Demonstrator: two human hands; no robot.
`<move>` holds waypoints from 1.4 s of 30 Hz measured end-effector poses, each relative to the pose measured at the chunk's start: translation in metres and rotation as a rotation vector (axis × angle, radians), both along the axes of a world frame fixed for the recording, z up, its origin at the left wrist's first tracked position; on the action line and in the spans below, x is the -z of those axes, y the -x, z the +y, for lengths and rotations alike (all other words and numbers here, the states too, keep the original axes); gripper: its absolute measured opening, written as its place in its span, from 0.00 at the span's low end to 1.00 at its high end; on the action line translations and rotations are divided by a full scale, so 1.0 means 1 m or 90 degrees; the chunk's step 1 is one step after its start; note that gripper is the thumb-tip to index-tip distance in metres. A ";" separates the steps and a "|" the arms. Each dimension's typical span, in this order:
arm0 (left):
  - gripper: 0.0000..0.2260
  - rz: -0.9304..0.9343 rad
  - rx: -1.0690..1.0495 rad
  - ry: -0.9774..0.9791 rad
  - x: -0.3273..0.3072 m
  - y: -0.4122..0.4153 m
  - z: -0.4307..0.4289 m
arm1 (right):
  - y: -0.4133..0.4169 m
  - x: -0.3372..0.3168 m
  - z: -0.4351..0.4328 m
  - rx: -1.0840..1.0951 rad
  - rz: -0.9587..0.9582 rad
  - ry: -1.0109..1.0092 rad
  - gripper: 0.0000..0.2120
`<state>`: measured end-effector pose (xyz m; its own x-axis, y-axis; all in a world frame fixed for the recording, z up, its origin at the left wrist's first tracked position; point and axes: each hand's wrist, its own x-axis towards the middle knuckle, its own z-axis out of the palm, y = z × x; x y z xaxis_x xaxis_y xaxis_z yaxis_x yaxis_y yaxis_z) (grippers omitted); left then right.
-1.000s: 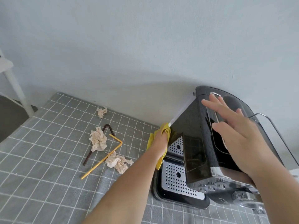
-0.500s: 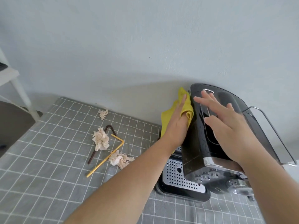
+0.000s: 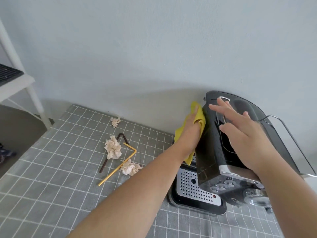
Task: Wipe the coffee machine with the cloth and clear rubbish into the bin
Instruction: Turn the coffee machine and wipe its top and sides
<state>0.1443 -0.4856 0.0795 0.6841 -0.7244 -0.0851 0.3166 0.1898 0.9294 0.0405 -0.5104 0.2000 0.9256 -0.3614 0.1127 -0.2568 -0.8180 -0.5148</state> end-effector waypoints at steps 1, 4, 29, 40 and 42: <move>0.24 -0.064 -0.025 -0.012 -0.011 0.005 0.002 | 0.000 0.000 0.000 0.001 -0.001 0.000 0.28; 0.25 -0.133 -0.059 -0.025 -0.026 0.041 0.027 | -0.001 -0.002 0.001 -0.005 0.000 0.001 0.28; 0.25 0.043 -0.060 -0.055 0.020 0.063 0.028 | 0.001 -0.005 -0.007 -0.009 0.004 0.017 0.30; 0.30 -0.059 0.030 0.025 -0.033 -0.004 -0.010 | 0.002 -0.011 -0.005 -0.001 0.012 0.021 0.30; 0.32 0.041 0.038 0.020 0.002 0.007 -0.003 | 0.003 -0.011 -0.005 -0.003 0.019 0.019 0.28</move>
